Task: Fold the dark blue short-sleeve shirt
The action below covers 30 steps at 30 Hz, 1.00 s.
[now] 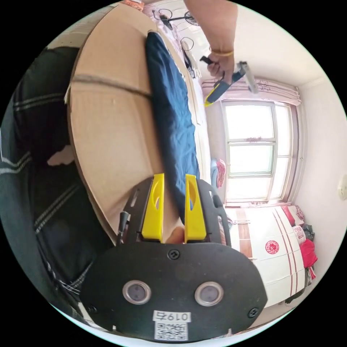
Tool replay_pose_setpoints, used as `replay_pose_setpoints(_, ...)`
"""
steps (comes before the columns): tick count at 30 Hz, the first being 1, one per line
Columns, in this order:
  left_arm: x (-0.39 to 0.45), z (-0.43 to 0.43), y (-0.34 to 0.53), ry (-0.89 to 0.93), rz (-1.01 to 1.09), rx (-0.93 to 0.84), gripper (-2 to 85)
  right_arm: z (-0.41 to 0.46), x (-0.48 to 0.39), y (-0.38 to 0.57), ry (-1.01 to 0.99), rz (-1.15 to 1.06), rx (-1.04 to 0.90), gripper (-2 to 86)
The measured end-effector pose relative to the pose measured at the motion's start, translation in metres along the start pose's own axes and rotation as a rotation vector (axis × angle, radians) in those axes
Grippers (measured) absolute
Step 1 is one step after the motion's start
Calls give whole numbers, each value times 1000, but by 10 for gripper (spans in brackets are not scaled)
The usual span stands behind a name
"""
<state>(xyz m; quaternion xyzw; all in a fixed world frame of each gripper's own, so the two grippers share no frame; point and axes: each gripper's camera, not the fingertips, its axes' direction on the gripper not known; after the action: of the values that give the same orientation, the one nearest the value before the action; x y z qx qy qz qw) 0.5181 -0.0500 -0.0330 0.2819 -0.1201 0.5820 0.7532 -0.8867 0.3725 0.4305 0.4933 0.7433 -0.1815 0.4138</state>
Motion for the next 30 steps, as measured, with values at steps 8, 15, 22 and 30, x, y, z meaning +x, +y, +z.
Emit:
replay_pose_setpoints(8, 237, -33, 42, 82, 221, 237, 79, 46, -2, 36, 42, -131, -46, 99)
replay_pose_setpoints(15, 346, -26, 37, -151, 364, 167, 91, 91, -15, 84, 53, -216, -114, 100)
replay_pose_setpoints(22, 385, -19, 30, -255, 362, 72, 94, 153, -29, 151, 97, -265, -167, 95)
replay_pose_setpoints(30, 393, -39, 22, -117, 262, 50, 89, 209, -36, 233, 150, -269, -72, 59)
